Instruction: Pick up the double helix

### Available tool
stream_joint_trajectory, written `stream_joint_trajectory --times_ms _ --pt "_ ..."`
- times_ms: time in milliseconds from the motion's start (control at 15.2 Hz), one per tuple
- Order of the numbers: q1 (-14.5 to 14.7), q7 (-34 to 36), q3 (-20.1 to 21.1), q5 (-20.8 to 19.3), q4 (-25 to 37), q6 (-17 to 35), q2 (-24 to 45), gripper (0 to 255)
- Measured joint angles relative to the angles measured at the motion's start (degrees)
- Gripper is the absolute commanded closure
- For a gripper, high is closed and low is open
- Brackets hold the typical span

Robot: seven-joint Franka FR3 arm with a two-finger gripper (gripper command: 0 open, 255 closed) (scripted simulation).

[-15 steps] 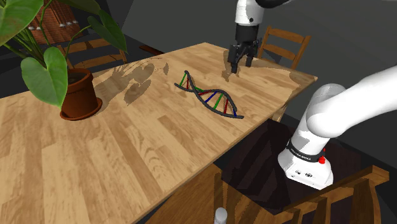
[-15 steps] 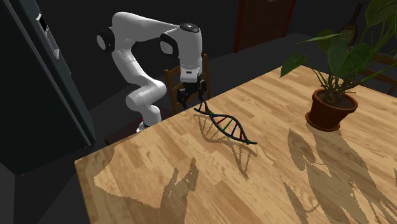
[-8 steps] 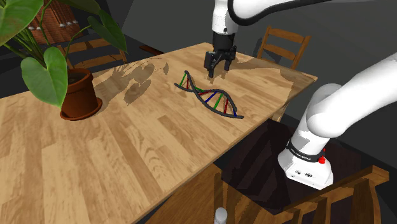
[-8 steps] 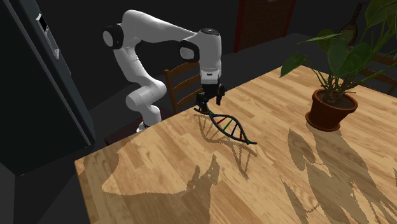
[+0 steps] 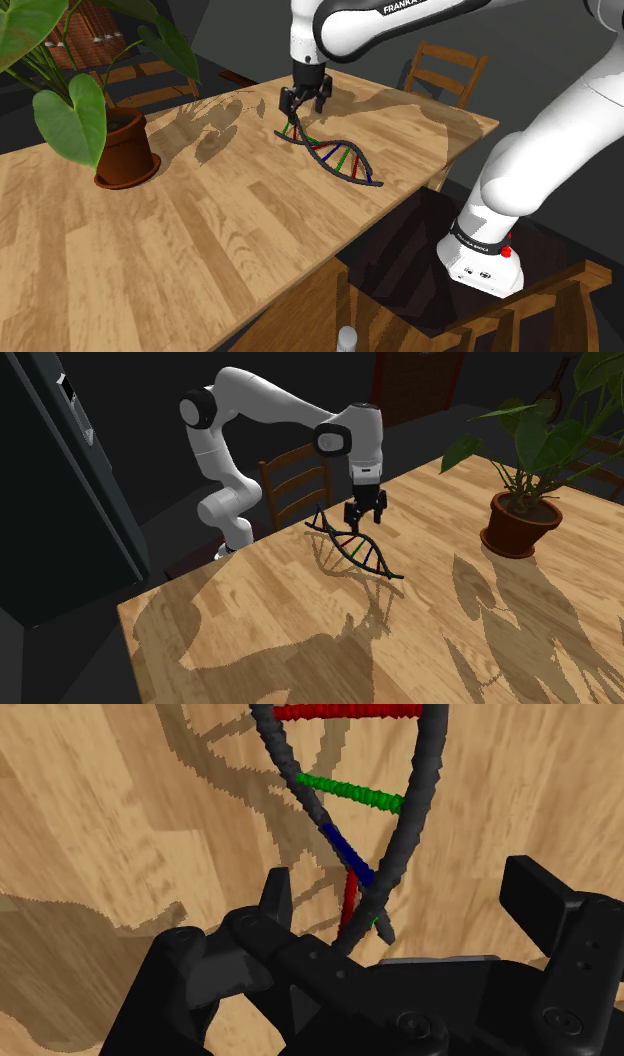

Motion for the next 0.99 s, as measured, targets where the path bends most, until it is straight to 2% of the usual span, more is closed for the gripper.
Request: stream_joint_trajectory --times_ms 528,594,990 --pt "-0.3 2.1 1.1 -1.6 -3.0 6.3 2.9 0" --pt "-0.3 2.2 1.1 -1.6 -3.3 6.5 2.9 255" --pt "-0.3 2.2 1.1 -1.6 -3.5 6.8 2.8 255"
